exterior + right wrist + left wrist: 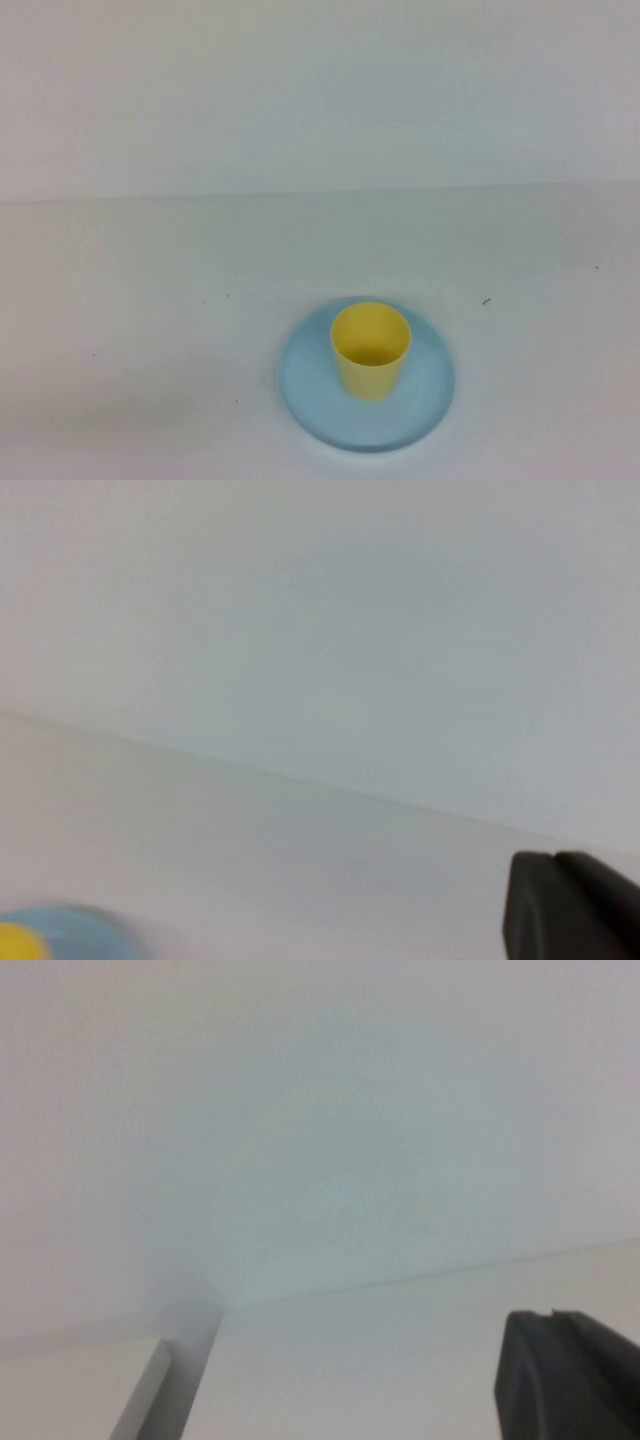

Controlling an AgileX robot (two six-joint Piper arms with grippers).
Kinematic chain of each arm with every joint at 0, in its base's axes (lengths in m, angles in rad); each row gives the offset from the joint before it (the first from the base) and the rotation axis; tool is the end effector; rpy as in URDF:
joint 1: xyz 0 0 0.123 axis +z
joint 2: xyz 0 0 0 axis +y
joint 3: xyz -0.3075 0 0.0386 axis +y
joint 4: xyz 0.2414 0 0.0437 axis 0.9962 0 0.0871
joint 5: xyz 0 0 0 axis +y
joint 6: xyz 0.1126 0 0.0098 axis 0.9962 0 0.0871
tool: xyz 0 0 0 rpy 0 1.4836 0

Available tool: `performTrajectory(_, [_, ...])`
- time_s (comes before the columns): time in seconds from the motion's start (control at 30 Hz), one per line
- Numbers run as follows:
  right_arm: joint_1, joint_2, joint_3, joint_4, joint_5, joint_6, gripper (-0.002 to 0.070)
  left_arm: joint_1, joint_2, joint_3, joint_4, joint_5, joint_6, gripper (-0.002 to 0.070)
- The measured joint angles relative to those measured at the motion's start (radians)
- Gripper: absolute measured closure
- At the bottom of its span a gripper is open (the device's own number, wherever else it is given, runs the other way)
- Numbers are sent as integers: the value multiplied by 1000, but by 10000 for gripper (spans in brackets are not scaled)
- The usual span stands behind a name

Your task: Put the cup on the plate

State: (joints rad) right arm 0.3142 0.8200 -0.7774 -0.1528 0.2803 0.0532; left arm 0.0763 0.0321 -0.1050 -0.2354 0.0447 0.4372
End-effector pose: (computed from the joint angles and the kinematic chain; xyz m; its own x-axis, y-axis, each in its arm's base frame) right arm 0.1644 0.0484 0.3815 -0.1930 -0.1610 -0.9679 -0.2891 0.9520 -0.1007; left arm 0.0437 0.0021 0.2457 0.1004 0.2089 -0.9728 -0.0878 0.9758 0.2005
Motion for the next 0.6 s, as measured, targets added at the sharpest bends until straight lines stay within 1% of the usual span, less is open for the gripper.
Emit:
performTrajectory(0.03, [-54,-36,57,3,-41,0,653,0,0,26,-43,-38,26,674])
performTrajectory(0.07, [-106,-75,110,7,-76,0,653,0,0,51,-59,-71,31,674])
performTrajectory(0.17, [-242,-186,250,9,-137,0,654,0,0,117,-61,-132,16,674])
performTrajectory(0.2, [-272,-218,282,9,-150,0,654,0,0,137,-61,-144,14,674])
performTrajectory(0.27, [-335,-294,355,11,-166,0,654,2,0,138,-52,-76,19,674])
performTrajectory(0.4, [-411,-434,468,38,-169,0,654,2,0,138,-34,15,-1,674])
performTrajectory(0.6, [-425,-634,612,51,-165,0,654,2,0,138,-30,173,22,674])
